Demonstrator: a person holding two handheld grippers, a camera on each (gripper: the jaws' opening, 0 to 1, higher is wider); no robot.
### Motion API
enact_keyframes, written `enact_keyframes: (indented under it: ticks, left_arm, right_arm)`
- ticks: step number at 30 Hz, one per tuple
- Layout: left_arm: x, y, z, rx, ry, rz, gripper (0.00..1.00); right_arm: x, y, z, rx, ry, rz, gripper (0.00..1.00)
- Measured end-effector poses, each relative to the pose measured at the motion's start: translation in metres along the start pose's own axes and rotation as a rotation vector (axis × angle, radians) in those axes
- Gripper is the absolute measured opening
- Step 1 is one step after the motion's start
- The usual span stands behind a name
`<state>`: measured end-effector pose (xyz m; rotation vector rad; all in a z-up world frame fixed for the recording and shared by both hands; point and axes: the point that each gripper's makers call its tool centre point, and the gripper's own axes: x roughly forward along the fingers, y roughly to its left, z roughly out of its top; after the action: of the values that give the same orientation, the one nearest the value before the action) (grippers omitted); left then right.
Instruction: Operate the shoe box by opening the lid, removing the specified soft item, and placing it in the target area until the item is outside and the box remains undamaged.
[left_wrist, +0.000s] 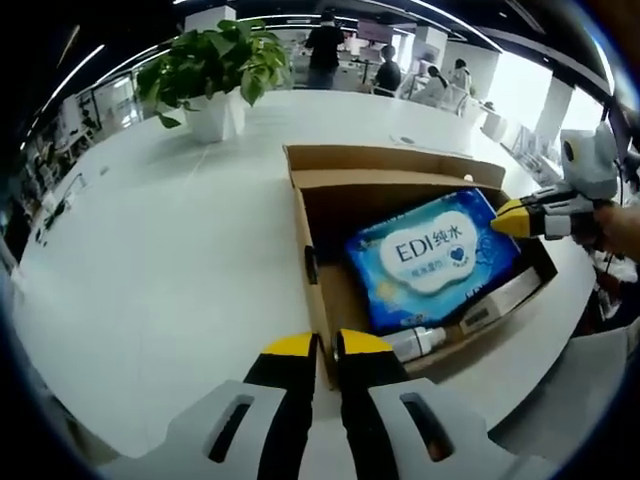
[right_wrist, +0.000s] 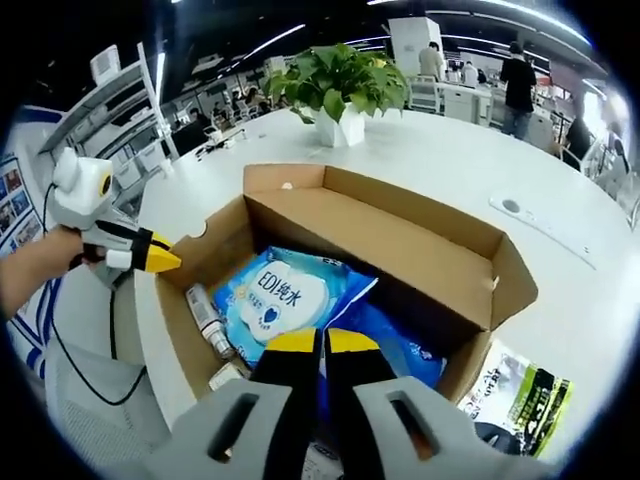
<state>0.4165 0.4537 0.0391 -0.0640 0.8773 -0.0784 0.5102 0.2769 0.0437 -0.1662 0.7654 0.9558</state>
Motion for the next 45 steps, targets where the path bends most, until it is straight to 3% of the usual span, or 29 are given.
enact_keyframes:
  ticks: [2, 11, 17, 29, 45]
  left_arm:
    - [-0.003, 0.0, 0.003, 0.039, -0.007, 0.007, 0.05]
    - [-0.01, -0.003, 0.023, 0.063, -0.047, 0.012, 0.1]
    - [-0.003, -0.026, 0.039, 0.126, -0.069, -0.035, 0.1]
    - [0.034, -0.047, 0.03, 0.151, 0.04, -0.121, 0.12]
    - [0.063, -0.052, 0.019, 0.169, 0.139, -0.151, 0.12]
  right_arm:
    - [0.0, -0.001, -0.001, 0.008, 0.0, -0.003, 0.0]
    - [0.002, -0.005, -0.004, 0.026, 0.005, -0.014, 0.0]
    - [0.003, -0.01, -0.009, 0.048, 0.017, -0.016, 0.0]
    - [0.005, -0.015, -0.016, 0.089, 0.026, -0.015, 0.0]
    - [0.005, -0.015, -0.017, 0.108, 0.029, -0.007, 0.0]
